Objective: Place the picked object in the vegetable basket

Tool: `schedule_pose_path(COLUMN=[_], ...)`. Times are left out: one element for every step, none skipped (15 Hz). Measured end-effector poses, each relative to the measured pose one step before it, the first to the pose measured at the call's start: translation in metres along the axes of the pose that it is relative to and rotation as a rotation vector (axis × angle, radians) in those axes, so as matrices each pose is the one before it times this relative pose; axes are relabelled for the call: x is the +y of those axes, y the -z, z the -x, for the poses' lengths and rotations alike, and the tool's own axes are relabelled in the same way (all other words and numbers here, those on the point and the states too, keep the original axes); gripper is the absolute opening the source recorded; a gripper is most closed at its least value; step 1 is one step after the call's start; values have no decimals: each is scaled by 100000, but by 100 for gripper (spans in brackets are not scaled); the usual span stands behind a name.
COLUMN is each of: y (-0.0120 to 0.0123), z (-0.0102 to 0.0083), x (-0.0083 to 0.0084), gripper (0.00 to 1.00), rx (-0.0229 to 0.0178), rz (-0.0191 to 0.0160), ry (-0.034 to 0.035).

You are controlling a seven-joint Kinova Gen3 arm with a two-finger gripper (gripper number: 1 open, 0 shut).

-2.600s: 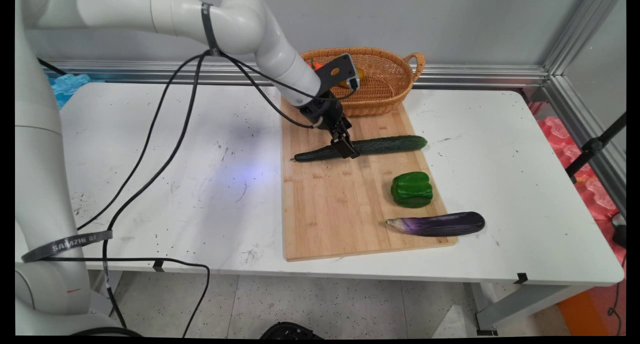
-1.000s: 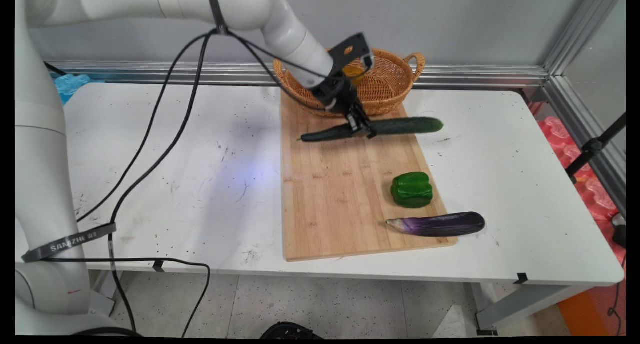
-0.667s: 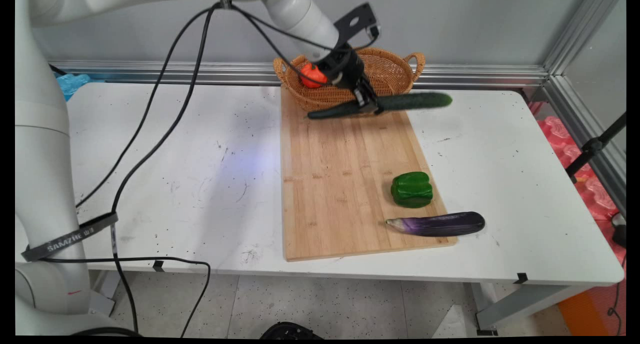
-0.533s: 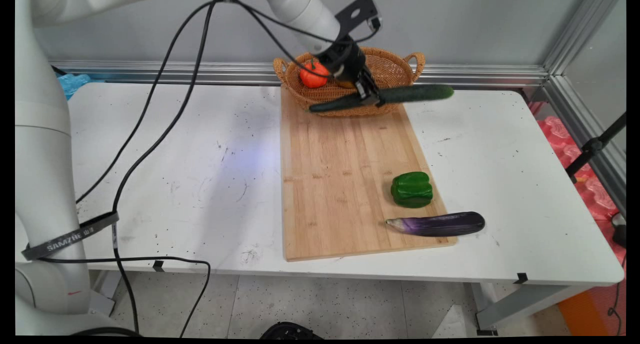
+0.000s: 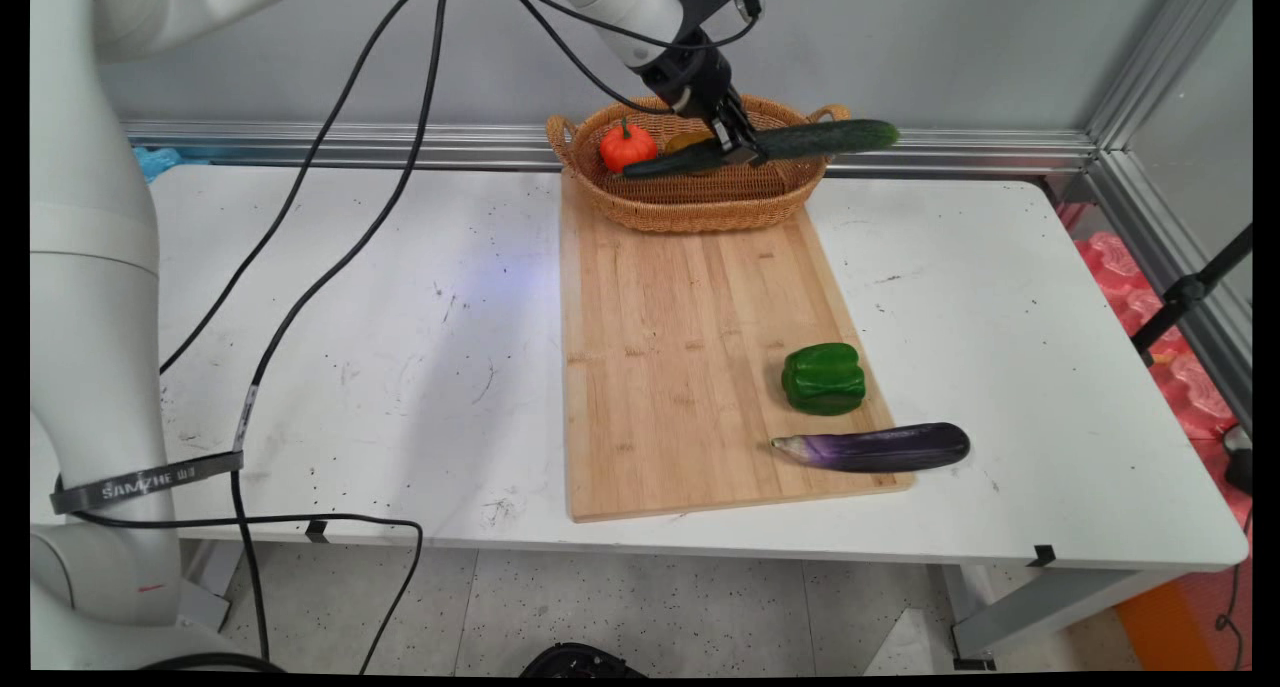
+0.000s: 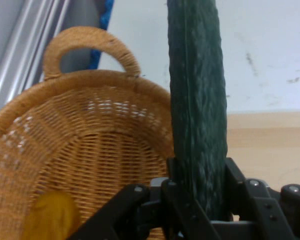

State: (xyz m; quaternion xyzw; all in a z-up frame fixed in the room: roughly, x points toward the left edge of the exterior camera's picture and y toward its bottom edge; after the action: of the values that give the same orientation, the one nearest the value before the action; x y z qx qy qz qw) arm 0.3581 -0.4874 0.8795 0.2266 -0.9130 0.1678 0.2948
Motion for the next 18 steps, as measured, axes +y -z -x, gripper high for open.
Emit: schedule_pose_path(y=[-184, -115, -217, -250, -285, -239, -145, -222, -239, -185, -197, -102, -116, -177, -111, -77, -83, -91], z=[143, 120, 199, 256, 302, 291, 194, 281, 307, 250, 291, 163, 200, 288, 202, 163, 132, 213], x=[-500, -323, -445, -484, -420, -312, -193, -266, -293, -239, -266, -143, -180, -254, -175, -131, -118, -150], gripper=[0, 0, 0, 0, 0, 0, 0, 0, 0, 0, 0, 0, 0, 0, 0, 0, 0, 0], rx=[-246, -155, -260, -269, -269, -235, -152, -182, -172, -89, -96, -52, -43, -96, -42, -60, -8, -63], rz=[-483, -310, -248, -108, 188, 308, 213, 412, 462, 342, 373, 195, 185, 304, 203, 218, 228, 411], ry=[-597, -357, -658, -674, -606, -481, -298, -437, -496, -384, -385, -199, -187, -315, -209, -135, -169, -183])
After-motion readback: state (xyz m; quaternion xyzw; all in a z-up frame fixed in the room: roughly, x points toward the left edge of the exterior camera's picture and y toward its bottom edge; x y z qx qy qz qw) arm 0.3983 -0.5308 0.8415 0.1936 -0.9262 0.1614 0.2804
